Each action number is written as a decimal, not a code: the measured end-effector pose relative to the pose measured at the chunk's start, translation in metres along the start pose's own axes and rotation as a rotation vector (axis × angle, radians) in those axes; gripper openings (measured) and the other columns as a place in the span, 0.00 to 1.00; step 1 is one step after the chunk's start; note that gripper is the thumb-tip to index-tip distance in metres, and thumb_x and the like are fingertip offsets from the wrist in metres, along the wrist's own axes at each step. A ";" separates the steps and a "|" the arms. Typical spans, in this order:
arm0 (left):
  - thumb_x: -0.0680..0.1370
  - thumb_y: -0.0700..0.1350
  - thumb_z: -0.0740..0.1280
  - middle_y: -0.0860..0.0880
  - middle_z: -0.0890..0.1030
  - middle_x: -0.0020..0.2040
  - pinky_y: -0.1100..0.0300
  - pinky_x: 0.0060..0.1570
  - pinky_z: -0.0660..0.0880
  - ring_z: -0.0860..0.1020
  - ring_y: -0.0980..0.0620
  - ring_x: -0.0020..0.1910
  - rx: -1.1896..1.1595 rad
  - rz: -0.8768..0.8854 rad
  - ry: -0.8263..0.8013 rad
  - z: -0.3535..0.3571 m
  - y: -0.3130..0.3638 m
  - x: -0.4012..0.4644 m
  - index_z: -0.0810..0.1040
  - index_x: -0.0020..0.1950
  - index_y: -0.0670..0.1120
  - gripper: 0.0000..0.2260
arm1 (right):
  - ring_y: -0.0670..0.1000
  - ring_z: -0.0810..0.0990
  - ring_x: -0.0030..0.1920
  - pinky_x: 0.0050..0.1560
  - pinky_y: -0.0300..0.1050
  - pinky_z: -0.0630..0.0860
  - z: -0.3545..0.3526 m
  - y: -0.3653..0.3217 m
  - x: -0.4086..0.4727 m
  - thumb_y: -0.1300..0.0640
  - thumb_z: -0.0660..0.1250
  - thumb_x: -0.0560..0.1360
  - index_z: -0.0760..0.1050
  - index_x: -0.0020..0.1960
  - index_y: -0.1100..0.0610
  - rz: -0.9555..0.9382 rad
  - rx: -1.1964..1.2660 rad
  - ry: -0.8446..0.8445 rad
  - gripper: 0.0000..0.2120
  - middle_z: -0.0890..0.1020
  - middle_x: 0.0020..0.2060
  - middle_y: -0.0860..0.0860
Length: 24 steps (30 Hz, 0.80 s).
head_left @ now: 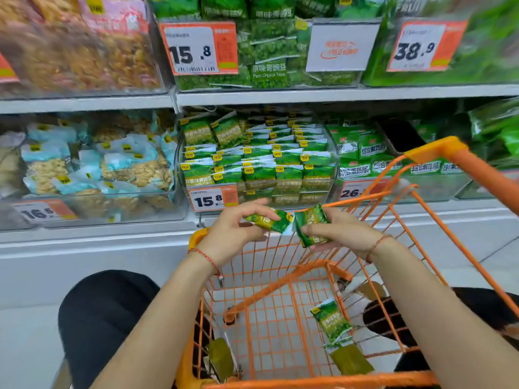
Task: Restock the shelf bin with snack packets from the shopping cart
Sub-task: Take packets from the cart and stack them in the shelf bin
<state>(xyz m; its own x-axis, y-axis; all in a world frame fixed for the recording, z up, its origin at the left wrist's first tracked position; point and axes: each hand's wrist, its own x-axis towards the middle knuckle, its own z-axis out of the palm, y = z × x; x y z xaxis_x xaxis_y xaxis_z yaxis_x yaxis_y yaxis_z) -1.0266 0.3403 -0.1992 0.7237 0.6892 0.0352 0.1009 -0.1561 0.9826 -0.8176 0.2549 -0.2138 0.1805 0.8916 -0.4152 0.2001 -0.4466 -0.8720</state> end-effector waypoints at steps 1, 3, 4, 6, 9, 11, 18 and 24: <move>0.71 0.32 0.69 0.50 0.74 0.65 0.64 0.52 0.77 0.77 0.57 0.58 -0.095 -0.014 0.025 0.004 0.000 0.001 0.83 0.42 0.52 0.14 | 0.55 0.84 0.47 0.49 0.49 0.82 -0.002 0.002 0.000 0.56 0.71 0.74 0.66 0.69 0.61 -0.002 0.069 0.053 0.27 0.72 0.65 0.57; 0.70 0.40 0.69 0.48 0.77 0.62 0.56 0.55 0.77 0.79 0.57 0.55 -0.320 -0.039 0.085 0.014 0.000 0.003 0.84 0.39 0.51 0.07 | 0.55 0.85 0.46 0.48 0.48 0.82 0.001 0.004 -0.001 0.56 0.73 0.72 0.55 0.76 0.59 -0.017 0.171 0.119 0.39 0.62 0.73 0.55; 0.73 0.41 0.68 0.48 0.78 0.59 0.55 0.54 0.77 0.79 0.57 0.55 -0.410 -0.047 0.126 0.019 -0.001 0.003 0.84 0.39 0.49 0.07 | 0.54 0.85 0.46 0.48 0.48 0.82 0.004 0.003 -0.003 0.55 0.74 0.70 0.52 0.77 0.59 -0.030 0.211 0.131 0.43 0.59 0.74 0.54; 0.78 0.40 0.65 0.55 0.82 0.53 0.58 0.51 0.77 0.78 0.55 0.56 -0.399 -0.005 0.249 0.025 -0.006 0.004 0.83 0.42 0.48 0.08 | 0.53 0.84 0.47 0.49 0.50 0.82 0.006 0.006 -0.003 0.51 0.77 0.66 0.52 0.77 0.59 -0.077 0.280 0.120 0.49 0.59 0.74 0.53; 0.75 0.38 0.69 0.63 0.81 0.54 0.62 0.59 0.72 0.74 0.62 0.61 -0.139 0.108 0.331 0.028 -0.015 0.000 0.80 0.53 0.55 0.13 | 0.54 0.84 0.46 0.44 0.46 0.82 0.013 0.003 -0.009 0.51 0.74 0.69 0.57 0.75 0.60 -0.146 0.309 0.143 0.42 0.61 0.73 0.54; 0.73 0.36 0.71 0.61 0.77 0.61 0.70 0.60 0.69 0.70 0.67 0.64 -0.115 0.137 0.335 0.027 -0.018 -0.003 0.75 0.61 0.58 0.22 | 0.53 0.85 0.41 0.39 0.42 0.82 0.017 0.000 -0.013 0.54 0.69 0.74 0.63 0.70 0.61 -0.185 0.324 0.154 0.29 0.65 0.70 0.59; 0.72 0.32 0.70 0.51 0.82 0.51 0.63 0.46 0.78 0.80 0.56 0.49 -0.291 0.026 0.313 0.030 -0.017 -0.007 0.75 0.57 0.49 0.18 | 0.51 0.75 0.43 0.40 0.44 0.76 0.027 -0.002 -0.017 0.46 0.69 0.74 0.72 0.41 0.60 -0.250 0.191 0.317 0.16 0.72 0.39 0.55; 0.72 0.31 0.69 0.46 0.82 0.45 0.59 0.36 0.78 0.81 0.51 0.39 -0.406 -0.036 0.351 0.026 -0.019 -0.006 0.71 0.48 0.45 0.12 | 0.51 0.79 0.50 0.54 0.49 0.73 0.021 0.004 -0.014 0.55 0.73 0.71 0.76 0.48 0.53 -0.187 0.422 0.385 0.09 0.82 0.46 0.51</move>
<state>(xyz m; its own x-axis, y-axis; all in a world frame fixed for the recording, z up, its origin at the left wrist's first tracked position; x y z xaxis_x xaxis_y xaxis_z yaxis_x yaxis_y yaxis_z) -1.0157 0.3208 -0.2227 0.4461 0.8949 -0.0089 -0.2014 0.1101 0.9733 -0.8391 0.2424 -0.2172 0.5307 0.8260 -0.1899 -0.1230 -0.1466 -0.9815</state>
